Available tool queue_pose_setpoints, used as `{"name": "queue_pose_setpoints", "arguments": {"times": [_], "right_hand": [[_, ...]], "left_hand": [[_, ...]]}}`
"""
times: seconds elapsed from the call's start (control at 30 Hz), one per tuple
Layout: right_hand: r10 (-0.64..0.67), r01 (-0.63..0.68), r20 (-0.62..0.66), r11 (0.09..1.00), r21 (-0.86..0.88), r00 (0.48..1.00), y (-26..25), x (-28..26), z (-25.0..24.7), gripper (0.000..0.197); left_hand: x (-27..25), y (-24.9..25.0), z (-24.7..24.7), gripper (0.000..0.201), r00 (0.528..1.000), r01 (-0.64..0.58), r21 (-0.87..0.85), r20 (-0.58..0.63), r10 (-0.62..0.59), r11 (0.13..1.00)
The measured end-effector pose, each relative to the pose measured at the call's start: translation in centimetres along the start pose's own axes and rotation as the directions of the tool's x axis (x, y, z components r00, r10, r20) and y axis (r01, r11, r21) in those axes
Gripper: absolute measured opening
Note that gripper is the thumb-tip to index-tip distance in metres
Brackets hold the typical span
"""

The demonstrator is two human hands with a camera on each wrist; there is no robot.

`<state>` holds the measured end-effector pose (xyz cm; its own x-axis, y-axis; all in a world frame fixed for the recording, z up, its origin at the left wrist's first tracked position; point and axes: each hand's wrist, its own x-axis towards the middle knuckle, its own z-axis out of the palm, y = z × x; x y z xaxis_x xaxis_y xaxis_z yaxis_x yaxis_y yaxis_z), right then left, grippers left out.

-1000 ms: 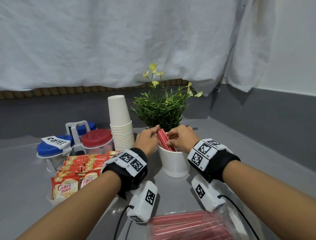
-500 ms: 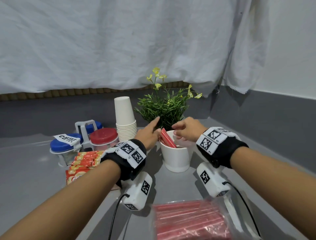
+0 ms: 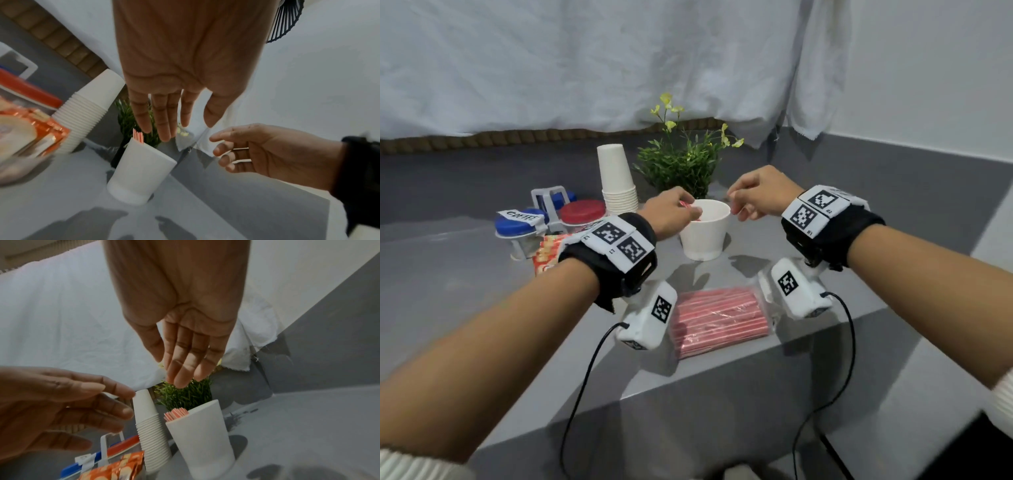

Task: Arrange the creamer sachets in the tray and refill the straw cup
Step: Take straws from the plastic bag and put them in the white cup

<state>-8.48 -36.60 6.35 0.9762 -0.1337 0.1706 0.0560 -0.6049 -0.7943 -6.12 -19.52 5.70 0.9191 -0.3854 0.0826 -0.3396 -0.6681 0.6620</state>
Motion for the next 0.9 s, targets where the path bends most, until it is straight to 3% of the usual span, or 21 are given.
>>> {"name": "queue_pose_setpoints", "arguments": {"times": [0.33,0.4,0.5,0.6,0.67,0.73,0.83,0.9], "right_hand": [[0.217,-0.215,-0.063,0.976,0.041,0.974,5.8,-5.9,2.4,0.032],[0.271,-0.267,-0.065,0.961,0.067,0.960,7.0,-6.8,3.1,0.033],[0.323,-0.322,-0.173,0.946,0.034,0.930,8.9,-7.0,3.7,0.032],[0.419,-0.416,-0.123,0.908,0.050,0.899,10.0,-7.0,3.8,0.027],[0.396,-0.395,-0.015,0.918,0.044,0.918,10.0,-7.4,3.7,0.026],[0.280,-0.282,0.051,0.959,0.019,0.959,9.7,-7.8,3.8,0.025],[0.108,-0.110,0.061,0.994,0.019,0.992,9.0,-8.5,4.2,0.022],[0.081,-0.087,0.057,0.991,0.102,0.995,8.9,-8.8,4.4,0.024]], "left_hand": [[-5.2,-1.5,6.8,0.035,0.976,0.120,0.037,0.179,-0.125,0.992],[-5.8,-2.0,7.5,0.038,0.970,0.129,0.112,0.191,-0.148,0.985],[-6.5,-3.1,8.3,0.051,0.961,0.113,0.348,0.198,-0.191,0.931],[-6.9,-4.2,8.8,0.063,0.951,0.112,0.356,0.232,-0.204,0.928],[-7.2,-4.7,9.2,0.065,0.961,0.096,0.334,0.216,-0.175,0.938],[-7.4,-5.0,9.4,0.065,0.970,0.082,0.315,0.193,-0.148,0.946],[-7.6,-5.0,9.7,0.062,0.981,0.063,0.307,0.158,-0.116,0.950],[-7.5,-5.0,9.8,0.059,0.987,0.046,0.331,0.131,-0.094,0.942]]}}
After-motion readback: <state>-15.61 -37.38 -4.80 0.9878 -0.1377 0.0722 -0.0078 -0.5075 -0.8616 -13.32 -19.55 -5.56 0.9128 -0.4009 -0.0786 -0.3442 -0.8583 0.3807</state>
